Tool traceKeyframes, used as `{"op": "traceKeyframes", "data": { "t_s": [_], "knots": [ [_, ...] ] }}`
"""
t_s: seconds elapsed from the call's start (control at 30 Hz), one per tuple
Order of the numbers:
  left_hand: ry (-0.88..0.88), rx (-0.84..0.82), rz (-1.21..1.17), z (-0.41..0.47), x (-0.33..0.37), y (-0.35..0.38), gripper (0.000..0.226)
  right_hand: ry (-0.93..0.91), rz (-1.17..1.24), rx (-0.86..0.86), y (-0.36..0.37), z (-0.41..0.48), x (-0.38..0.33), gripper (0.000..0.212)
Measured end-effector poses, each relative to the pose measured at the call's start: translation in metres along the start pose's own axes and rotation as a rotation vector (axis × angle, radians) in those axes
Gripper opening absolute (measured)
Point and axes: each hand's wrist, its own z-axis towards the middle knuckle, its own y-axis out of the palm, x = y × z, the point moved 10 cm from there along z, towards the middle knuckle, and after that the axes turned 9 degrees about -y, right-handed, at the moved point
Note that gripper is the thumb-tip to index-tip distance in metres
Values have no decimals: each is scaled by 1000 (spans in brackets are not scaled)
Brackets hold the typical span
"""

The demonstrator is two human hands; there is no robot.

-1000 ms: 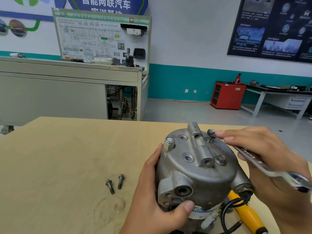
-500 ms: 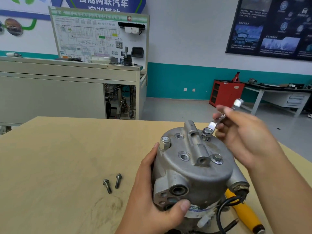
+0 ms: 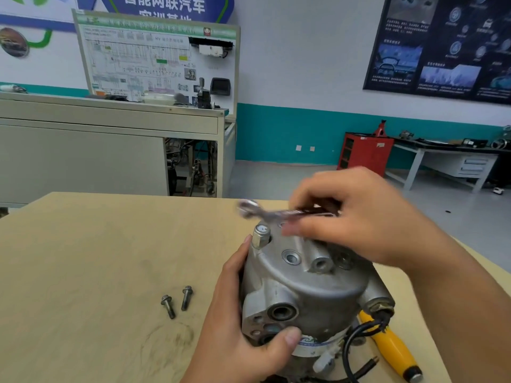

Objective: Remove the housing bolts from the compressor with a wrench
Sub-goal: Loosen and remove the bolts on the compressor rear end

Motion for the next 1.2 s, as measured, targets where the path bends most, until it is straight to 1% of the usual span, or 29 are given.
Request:
{"op": "traceKeyframes", "data": {
  "t_s": [0.07, 0.1, 0.13, 0.2, 0.23, 0.27, 0.3, 0.33, 0.37, 0.4, 0.47, 0.53, 0.57, 0.63, 0.7, 0.73, 0.8, 0.87, 0.93, 1.0, 1.07, 1.1, 1.13, 1.2],
  "knots": [
    [-8, 7, 35, -1, -2, -1, 94, -105, -54, 105, -15, -25, -9, 3],
    [-5, 12, 51, -1, -2, -2, 93, -139, -57, 167, -22, -39, -9, 2],
    [0, 17, 59, -1, -2, -2, 91, -153, -36, 227, -26, -53, -7, 4],
    [-4, 21, 51, -1, 1, -3, 89, -124, 54, 399, -31, -78, 6, 16],
    [-7, 20, 43, 0, 2, -3, 88, -76, 168, 521, -33, -88, 16, 20],
    [-8, 19, 38, 0, 2, -2, 89, 12, 343, 661, -32, -97, 32, 19],
    [-8, 19, 36, -1, 2, -2, 91, 128, 540, 800, -28, -104, 51, 19],
    [-10, 20, 32, -1, 3, -2, 94, 259, 733, 903, -17, -109, 72, 18],
    [-16, 19, 27, -1, 4, -2, 97, 390, 899, 955, -5, -108, 90, 17],
    [-22, 17, 20, -1, 4, -2, 98, 509, 1009, 963, 6, -105, 102, 14],
    [-27, 13, 16, -1, 5, -2, 99, 684, 1119, 917, 15, -90, 115, 15],
    [-27, 8, 12, -1, 5, -1, 100, 709, 1148, 818, 12, -66, 116, 17],
    [-29, 6, 12, -1, 4, -1, 101, 702, 1115, 735, 10, -53, 115, 16],
    [-33, 0, 8, -1, 4, -1, 103, 707, 974, 502, 12, -30, 109, 11],
    [-30, -7, 2, -1, 6, 0, 106, 695, 830, 279, 20, -14, 103, 12],
    [-30, -6, 3, -1, 7, 0, 105, 670, 758, 203, 21, -8, 99, 13],
    [-27, -7, 11, -1, 8, 1, 105, 596, 600, 127, 18, 0, 91, 15],
    [-25, -9, 18, -1, 8, 0, 105, 512, 479, 113, 12, 4, 84, 17],
    [-17, 0, 25, -1, 7, -1, 103, 435, 423, 102, 9, 7, 75, 17],
    [-3, -4, 29, -1, 7, 1, 104, 357, 380, 30, 9, 12, 61, 15],
    [13, -10, 23, 0, 8, 1, 103, 270, 334, -96, 11, 17, 41, 7],
    [13, -10, 15, 0, 8, 1, 102, 221, 298, -159, 11, 18, 32, 7],
    [2, -13, 4, 0, 9, 1, 102, 168, 244, -204, 10, 16, 24, 8],
    [-3, -38, -40, -4, 8, 2, 100, 48, 55, -225, 3, 9, 8, 4]
  ]
}}
